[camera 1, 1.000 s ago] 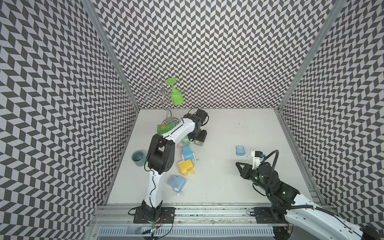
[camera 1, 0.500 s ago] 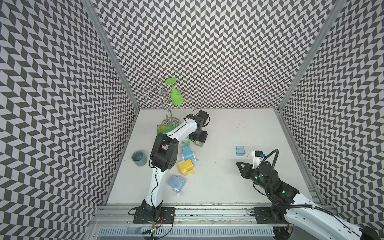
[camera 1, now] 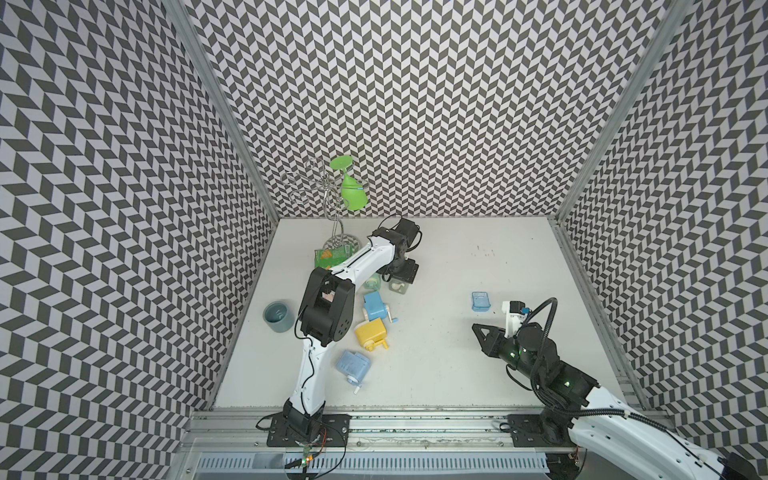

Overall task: Put the tray back into the pencil sharpener
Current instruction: Place the pencil sharpener at the center of the board, then move the pencil sharpener to the center of the board.

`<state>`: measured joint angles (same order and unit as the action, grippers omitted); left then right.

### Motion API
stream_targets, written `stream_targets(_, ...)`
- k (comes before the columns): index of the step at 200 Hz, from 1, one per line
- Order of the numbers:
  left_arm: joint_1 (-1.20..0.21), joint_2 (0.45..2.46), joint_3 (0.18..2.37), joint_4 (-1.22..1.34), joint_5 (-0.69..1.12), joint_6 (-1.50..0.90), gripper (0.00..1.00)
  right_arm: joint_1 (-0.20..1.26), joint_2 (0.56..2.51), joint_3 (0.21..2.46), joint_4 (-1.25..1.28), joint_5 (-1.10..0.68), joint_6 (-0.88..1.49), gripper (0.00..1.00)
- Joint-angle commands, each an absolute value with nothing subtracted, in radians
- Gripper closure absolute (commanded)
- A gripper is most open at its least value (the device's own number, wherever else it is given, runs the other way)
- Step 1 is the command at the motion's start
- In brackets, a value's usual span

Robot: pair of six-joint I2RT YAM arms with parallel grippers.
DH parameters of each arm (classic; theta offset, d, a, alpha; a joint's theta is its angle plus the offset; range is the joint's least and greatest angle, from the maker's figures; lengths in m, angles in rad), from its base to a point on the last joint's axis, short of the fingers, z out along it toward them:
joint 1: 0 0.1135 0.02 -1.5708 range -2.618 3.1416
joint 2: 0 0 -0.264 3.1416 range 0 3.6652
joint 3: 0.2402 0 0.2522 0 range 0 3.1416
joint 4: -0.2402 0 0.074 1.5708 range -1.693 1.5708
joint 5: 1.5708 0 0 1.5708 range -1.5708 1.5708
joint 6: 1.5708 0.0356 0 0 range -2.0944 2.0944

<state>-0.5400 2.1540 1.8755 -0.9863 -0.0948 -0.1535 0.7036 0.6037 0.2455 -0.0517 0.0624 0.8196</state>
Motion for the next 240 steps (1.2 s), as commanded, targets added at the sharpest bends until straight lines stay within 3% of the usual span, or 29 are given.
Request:
stream_targets(1, -0.582, 2.048, 1.895, -0.968, -0.166, -0.182, 0.18, 0.698, 0.609, 0.25, -0.029, 0.067, 0.806, 0.84)
stream_targets(53, -0.693, 1.787, 1.727, -0.796, -0.36, -0.172, 0.19, 0.695, 0.63, 0.289, -0.086, 0.121, 0.753, 0.84)
stream_targets(104, -0.73, 1.416, 1.263, -0.386, -0.467, -0.187, 0.21, 0.695, 0.717, 0.396, -0.148, 0.22, 0.631, 0.82)
stream_targets(140, -0.725, 1.158, 0.998, -0.157, -0.561, -0.165, 0.21, 0.695, 0.838, 0.463, -0.12, 0.162, 0.537, 0.79)
stream_targets(194, -0.556, 0.917, 0.784, -0.038, -0.349, -0.154, 0.01, 0.747, 1.064, 0.563, -0.04, -0.024, 0.518, 0.74)
stream_targets(240, -0.471, 0.842, 0.684, -0.003, -0.303, -0.149, 0.0, 0.881, 1.269, 0.689, -0.013, -0.001, 0.466, 0.71)
